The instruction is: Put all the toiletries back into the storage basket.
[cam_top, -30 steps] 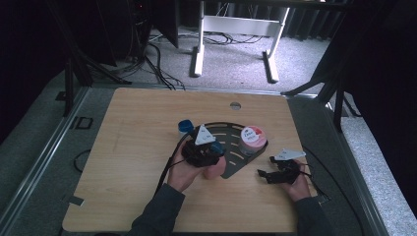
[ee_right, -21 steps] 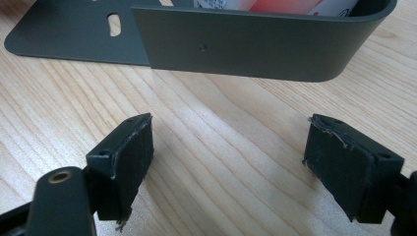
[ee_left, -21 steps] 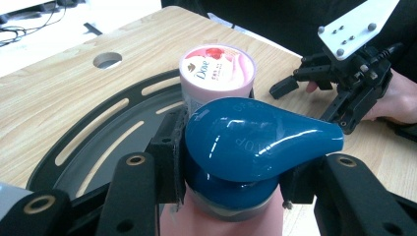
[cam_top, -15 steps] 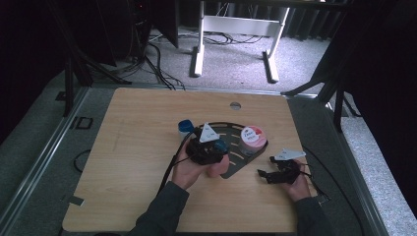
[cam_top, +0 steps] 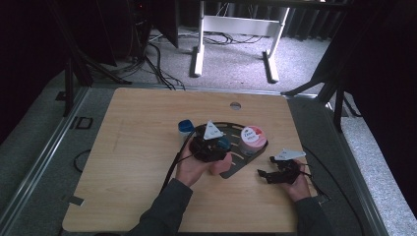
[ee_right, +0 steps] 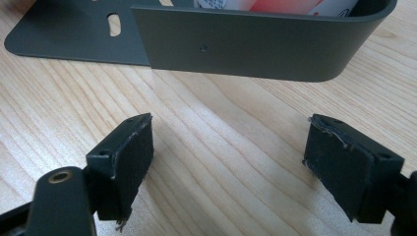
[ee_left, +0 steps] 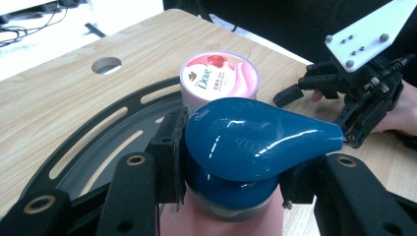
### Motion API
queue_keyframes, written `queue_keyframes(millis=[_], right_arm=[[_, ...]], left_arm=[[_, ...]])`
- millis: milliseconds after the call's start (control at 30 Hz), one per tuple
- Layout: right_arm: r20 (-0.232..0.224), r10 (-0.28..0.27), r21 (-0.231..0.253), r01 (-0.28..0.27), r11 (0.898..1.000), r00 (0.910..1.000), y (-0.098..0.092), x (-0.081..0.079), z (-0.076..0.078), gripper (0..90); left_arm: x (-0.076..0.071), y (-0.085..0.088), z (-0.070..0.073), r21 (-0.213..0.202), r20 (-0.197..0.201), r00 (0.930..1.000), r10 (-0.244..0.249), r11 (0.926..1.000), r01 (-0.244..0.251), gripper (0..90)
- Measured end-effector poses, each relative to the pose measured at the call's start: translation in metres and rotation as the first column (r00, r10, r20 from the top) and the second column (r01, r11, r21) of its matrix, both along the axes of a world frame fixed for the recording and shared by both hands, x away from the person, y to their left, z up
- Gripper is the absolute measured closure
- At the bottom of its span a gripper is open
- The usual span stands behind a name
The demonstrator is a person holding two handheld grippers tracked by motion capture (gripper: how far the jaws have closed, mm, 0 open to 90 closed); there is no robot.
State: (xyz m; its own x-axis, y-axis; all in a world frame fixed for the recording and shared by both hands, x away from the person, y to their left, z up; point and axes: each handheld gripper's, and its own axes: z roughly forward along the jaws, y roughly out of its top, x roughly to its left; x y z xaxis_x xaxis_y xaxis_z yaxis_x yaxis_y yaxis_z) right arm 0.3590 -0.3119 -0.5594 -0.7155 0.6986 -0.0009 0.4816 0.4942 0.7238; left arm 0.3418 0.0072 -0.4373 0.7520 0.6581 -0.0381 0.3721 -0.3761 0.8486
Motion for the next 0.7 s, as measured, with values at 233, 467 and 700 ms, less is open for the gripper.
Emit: queue_keyframes(millis=[233,467,700], right_arm=[[-0.001,-0.002,0.001,0.002,1.000,1.0000,0.000,0.000,0.000,18.4],[0.000,-0.001,0.000,0.001,1.000,1.0000,0.000,0.000,0.000,18.4],[0.003,0.000,0.000,0.000,1.000,1.0000,0.000,0.000,0.000,18.4]], left_arm=[[0.005,-0.003,0.001,0.002,0.003,1.0000,0.008,1.0000,-0.008,52.8],[0.010,-0.006,0.001,0.010,0.003,0.9998,0.020,0.9997,-0.020,52.8],[0.016,-0.010,0.002,0.019,0.012,0.9994,0.033,0.9993,-0.033,52.8]])
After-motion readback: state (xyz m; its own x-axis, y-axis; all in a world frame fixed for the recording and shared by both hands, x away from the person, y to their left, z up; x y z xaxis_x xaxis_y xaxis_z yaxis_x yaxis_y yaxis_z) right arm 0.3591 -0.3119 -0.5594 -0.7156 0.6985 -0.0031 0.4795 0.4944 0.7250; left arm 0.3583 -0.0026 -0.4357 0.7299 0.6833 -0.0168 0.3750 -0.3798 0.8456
